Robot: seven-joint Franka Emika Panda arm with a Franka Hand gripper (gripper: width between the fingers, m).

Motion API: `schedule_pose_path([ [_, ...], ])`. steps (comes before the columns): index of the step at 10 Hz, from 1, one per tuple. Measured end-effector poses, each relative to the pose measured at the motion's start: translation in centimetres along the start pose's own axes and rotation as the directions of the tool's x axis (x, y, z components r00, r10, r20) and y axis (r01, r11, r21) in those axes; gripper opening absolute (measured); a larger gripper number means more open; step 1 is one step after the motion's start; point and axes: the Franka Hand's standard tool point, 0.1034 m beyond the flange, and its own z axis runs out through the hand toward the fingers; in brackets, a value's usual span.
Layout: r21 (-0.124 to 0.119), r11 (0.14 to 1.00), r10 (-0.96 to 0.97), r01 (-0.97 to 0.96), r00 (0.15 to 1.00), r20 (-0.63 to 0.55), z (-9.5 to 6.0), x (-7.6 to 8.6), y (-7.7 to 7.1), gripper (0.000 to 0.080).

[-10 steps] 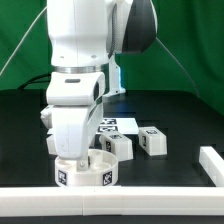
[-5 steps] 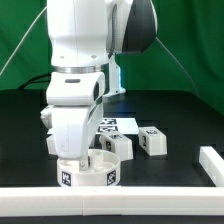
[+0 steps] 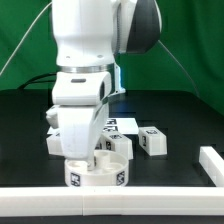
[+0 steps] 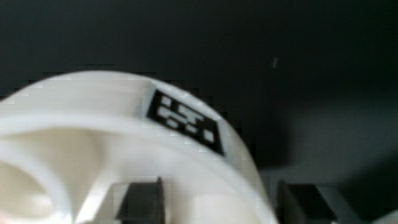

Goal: Assemble stool

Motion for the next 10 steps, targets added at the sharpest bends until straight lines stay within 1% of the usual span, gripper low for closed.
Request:
schedule_pose_path([
  [4,0.024,1.0,-0.007,0.007,1.0,-0.015,0.0,3.4,0.8,0.0287],
  [5,0.035,0.999,0.013,-0.012,1.0,-0.02,-0.1,4.5,0.9,0.0287],
  [7,0.038,0.998,0.054,-0.053,0.998,-0.036,0.2,7.5,1.2,0.0266],
  [8,0.037,0.998,0.059,-0.058,0.997,-0.042,0.3,8.6,1.2,0.0266],
  [9,0.038,0.998,0.055,-0.053,0.997,-0.047,0.4,9.4,1.2,0.0252],
  [10,0.038,0.998,0.059,-0.057,0.997,-0.047,0.4,9.1,1.2,0.0242],
])
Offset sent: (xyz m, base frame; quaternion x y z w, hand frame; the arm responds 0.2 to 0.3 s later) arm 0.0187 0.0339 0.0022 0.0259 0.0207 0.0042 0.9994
